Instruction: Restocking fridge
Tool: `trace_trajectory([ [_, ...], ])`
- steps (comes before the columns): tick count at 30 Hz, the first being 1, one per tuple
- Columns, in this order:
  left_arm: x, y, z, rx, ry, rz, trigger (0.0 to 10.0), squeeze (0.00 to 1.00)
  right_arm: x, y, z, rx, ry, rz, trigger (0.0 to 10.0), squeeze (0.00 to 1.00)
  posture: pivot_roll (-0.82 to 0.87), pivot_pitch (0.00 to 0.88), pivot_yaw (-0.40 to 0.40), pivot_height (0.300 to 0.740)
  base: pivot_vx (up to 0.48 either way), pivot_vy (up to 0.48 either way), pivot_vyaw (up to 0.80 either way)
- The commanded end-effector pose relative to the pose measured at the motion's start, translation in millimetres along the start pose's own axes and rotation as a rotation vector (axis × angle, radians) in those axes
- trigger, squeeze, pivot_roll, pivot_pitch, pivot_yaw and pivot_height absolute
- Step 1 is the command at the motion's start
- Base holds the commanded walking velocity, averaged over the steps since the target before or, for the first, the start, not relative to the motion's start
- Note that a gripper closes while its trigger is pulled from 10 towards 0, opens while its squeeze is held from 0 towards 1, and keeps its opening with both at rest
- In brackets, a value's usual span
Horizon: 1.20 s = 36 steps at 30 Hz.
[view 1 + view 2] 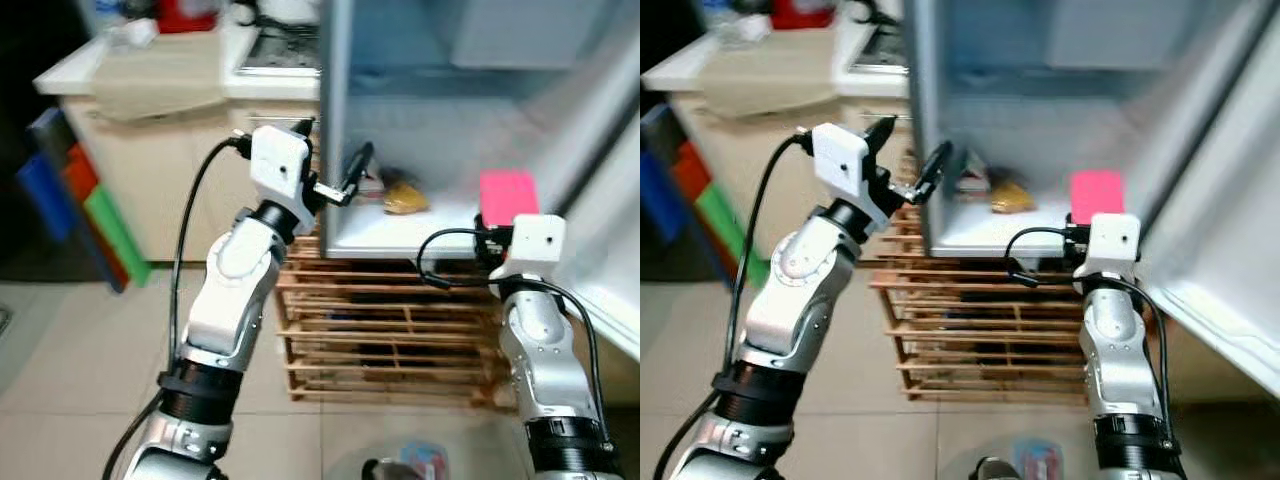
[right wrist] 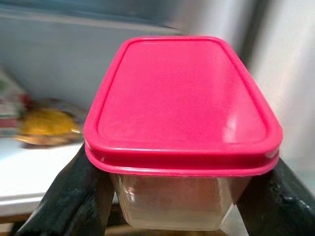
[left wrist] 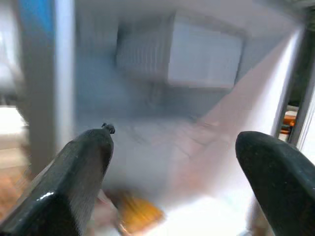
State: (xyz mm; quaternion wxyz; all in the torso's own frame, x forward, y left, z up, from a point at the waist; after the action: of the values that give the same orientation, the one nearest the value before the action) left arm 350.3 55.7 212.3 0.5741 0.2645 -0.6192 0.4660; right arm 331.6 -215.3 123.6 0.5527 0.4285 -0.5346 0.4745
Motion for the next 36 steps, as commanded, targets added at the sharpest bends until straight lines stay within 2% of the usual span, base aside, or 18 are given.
trace_trajectory([
  [1,-13.2,1.8,-20.6,0.099,0.086,-0.065,10.0,0.00,5.9,-3.3,-6.4,0.025,0.000,0.017,0.0,0.00,-0.13,0.008,0.034,0.740,0.000,0.000,-0.74],
  [4,-46.1,10.9,-47.7,0.244,0.143,-0.162,10.0,0.00,8.4,-4.7,-14.2,0.052,0.006,0.032,0.0,0.00,-0.12,0.000,0.035,0.740,0.000,0.000,-0.22],
  [6,-54.8,19.3,-55.2,0.257,0.033,-0.165,10.0,0.00,12.0,-5.5,-18.5,0.069,0.000,0.049,0.0,0.00,-0.13,0.000,0.035,0.740,0.000,0.000,0.00],
  [7,-57.4,22.3,-53.1,0.224,-0.069,-0.159,10.0,0.00,14.4,-5.9,-20.7,0.077,-0.001,0.062,0.0,0.00,-0.13,0.000,0.035,0.740,0.000,0.000,0.00],
  [8,-57.4,22.3,-53.1,0.224,-0.069,-0.159,10.0,0.00,14.4,-5.9,-20.7,0.077,-0.001,0.062,0.0,0.00,-0.13,0.000,0.035,0.740,0.000,0.000,0.00],
  [9,-58.4,23.1,-42.3,0.138,-0.249,-0.130,10.0,0.00,17.8,-6.4,-24.6,0.093,-0.011,0.085,0.0,0.00,-0.12,0.000,0.031,0.740,0.000,0.000,0.00],
  [10,-58.4,23.1,-42.3,0.138,-0.249,-0.130,10.0,0.00,17.8,-6.4,-24.6,0.093,-0.011,0.085,0.0,0.00,-0.12,0.000,0.031,0.740,0.000,0.000,0.00],
  [12,-64.7,20.0,-36.0,0.108,-0.336,-0.143,10.0,0.00,20.3,-7.5,-31.8,0.123,-0.020,0.111,0.0,0.00,-0.12,0.001,0.030,0.740,0.000,0.000,0.00],
  [15,-71.4,20.0,-36.9,0.117,-0.366,-0.161,10.0,0.00,19.9,-9.3,-36.0,0.134,-0.037,0.115,0.0,0.00,-0.12,0.001,0.030,0.740,0.000,0.000,0.00],
  [17,-85.9,23.2,-38.4,0.098,-0.423,-0.177,10.0,0.00,20.9,-14.0,-46.1,0.162,-0.074,0.124,0.0,0.00,-0.12,0.015,0.035,0.740,0.000,0.000,0.00],
  [18,-85.9,23.2,-38.4,0.098,-0.423,-0.177,10.0,0.00,20.9,-14.0,-46.1,0.162,-0.074,0.124,0.0,0.00,-0.12,0.015,0.035,0.740,0.000,0.000,0.00],
  [19,-88.5,24.7,-36.5,0.082,-0.435,-0.161,10.0,0.00,23.0,-16.5,-57.2,0.205,-0.091,0.131,0.0,0.00,-0.13,0.021,0.038,0.740,0.000,0.000,0.00],
  [20,-88.5,24.7,-36.5,0.082,-0.435,-0.161,10.0,0.00,23.0,-16.5,-57.2,0.205,-0.091,0.131,0.0,0.00,-0.13,0.021,0.038,0.740,0.000,0.000,0.00],
  [22,-90.6,25.5,-34.5,0.082,-0.413,-0.154,10.0,0.00,20.0,-21.4,-69.6,0.253,-0.112,0.114,0.0,0.00,-0.12,0.034,0.039,0.740,0.000,0.000,0.00],
  [27,-86.3,23.0,-30.0,0.069,-0.379,-0.125,10.0,0.00,9.6,-28.5,-80.4,0.289,-0.123,0.060,0.0,0.00,-0.10,0.068,0.031,0.740,0.000,0.000,0.00],
  [30,-81.0,20.9,-24.7,0.041,-0.358,-0.091,10.0,0.00,3.7,-31.1,-80.8,0.279,-0.099,0.042,0.0,0.00,-0.08,0.086,0.029,0.740,0.000,0.000,0.00],
  [32,-69.7,17.0,-17.3,-0.006,-0.354,-0.049,10.0,0.00,-0.4,-33.0,-78.8,0.252,-0.064,0.033,0.0,0.00,-0.07,0.093,0.029,0.740,0.480,0.000,0.00],
  [36,-61.1,16.1,-13.5,-0.037,-0.338,-0.023,10.0,0.00,-4.8,-34.4,-81.5,0.251,-0.062,0.021,0.0,0.00,-0.05,0.101,0.035,0.740,0.480,0.000,0.00],
])
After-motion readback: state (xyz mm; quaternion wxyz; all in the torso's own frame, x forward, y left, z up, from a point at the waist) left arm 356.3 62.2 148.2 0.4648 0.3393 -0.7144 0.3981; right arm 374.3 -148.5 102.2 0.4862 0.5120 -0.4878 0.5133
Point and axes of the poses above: a point about 5 cm out from each wrist's last joint towards the gripper, its own y axis pointing back from the gripper into the wrist, its own x axis along the axis of the wrist's last joint, z = x × y, the point moved 3 cm from there along -y, pointing out of the wrist towards the gripper, and after that the axes turned 4 degrees about -y, right-handed, at the moved point
